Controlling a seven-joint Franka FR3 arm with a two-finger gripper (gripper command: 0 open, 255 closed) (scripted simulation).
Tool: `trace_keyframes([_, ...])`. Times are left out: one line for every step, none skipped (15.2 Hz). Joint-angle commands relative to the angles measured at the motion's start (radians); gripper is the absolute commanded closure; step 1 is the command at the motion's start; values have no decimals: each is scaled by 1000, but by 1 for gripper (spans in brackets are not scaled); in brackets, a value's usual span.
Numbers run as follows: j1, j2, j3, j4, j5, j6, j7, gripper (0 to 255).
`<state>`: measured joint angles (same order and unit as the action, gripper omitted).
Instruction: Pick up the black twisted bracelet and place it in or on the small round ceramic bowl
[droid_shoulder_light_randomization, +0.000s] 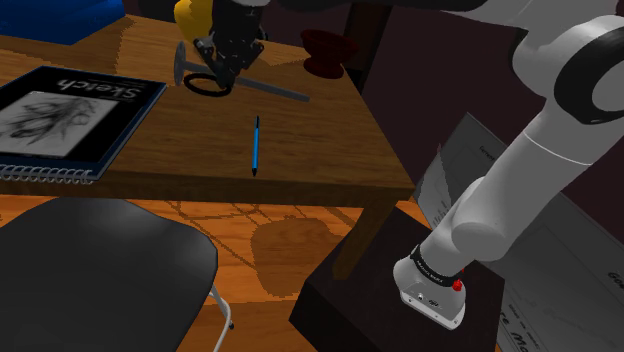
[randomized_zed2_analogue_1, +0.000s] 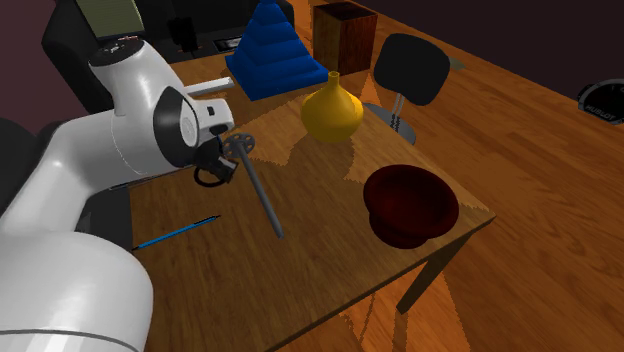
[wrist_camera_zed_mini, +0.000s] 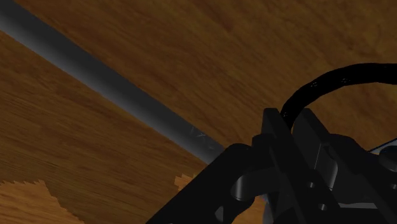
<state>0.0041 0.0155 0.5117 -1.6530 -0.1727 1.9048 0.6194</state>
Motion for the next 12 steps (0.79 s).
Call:
trace_keyframes([1,7,1,33,-2,-28,-3,255])
trace_keyframes([2,10,2,50,-3,-42,-4,255])
trace_keyframes([3,13,3,67,-5,-57,-5,255])
trace_keyframes([4,17,3,85,-6,-71,-5,255])
trace_keyframes([5,21,4,103,-8,-86,-6,255])
trace_keyframes([6,25,5,122,-10,-100,-7,255])
trace_keyframes([8,30,6,140,-12,-115,-7,255])
trace_keyframes([9,35,7,160,-15,-131,-7,255])
trace_keyframes([11,40,8,180,-18,-146,-8,255])
trace_keyframes([13,46,9,200,-21,-161,-8,255])
trace_keyframes([15,52,11,221,-24,-177,-8,255])
trace_keyframes([17,59,12,242,-28,-193,-8,255])
